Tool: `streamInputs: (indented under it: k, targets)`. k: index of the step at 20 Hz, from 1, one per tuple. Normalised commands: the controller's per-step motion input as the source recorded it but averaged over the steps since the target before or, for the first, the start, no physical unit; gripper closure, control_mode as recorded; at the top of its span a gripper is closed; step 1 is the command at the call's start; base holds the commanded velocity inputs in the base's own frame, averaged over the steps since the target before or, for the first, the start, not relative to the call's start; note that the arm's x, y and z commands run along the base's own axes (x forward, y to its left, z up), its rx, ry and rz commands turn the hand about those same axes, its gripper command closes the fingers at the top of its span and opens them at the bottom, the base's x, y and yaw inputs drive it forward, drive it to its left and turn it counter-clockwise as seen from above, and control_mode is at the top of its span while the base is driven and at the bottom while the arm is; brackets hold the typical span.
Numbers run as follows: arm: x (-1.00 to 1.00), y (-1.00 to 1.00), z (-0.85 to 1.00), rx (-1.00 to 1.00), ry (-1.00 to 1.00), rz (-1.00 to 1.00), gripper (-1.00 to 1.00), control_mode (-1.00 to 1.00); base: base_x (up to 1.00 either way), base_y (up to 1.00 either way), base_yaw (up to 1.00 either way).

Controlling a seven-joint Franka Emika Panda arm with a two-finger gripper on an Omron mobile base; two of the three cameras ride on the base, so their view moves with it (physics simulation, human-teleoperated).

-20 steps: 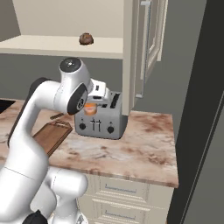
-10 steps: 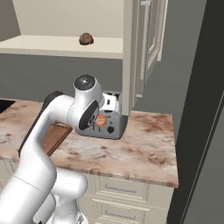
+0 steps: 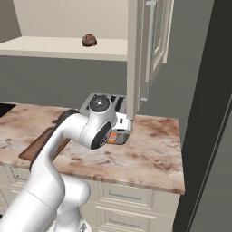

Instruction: Pick the bread, place it on the cutting board, pick the jam, place it on the counter, and close the cabinet.

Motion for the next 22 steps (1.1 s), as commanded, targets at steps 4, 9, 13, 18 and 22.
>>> streamInputs:
  k: [4,9,13,18,22]
  targets:
    - [0.0,-0.16,-0.58,0.0,0.0,0.0,1.0,-1.0,0.0,0.0,0.0]
    - [0.07,-0.14,-0.55,0.0,0.0,0.0,1.0,-1.0,0.0,0.0,0.0]
    - [0.29,-0.1,-0.34,0.0,0.0,0.0,1.0,-1.0,0.0,0.0,0.0]
    - [0.3,-0.07,-0.25,0.0,0.0,0.0,1.0,-1.0,0.0,0.0,0.0]
    - [0.28,-0.06,-0.24,0.0,0.0,0.0,1.0,-1.0,0.0,0.0,0.0]
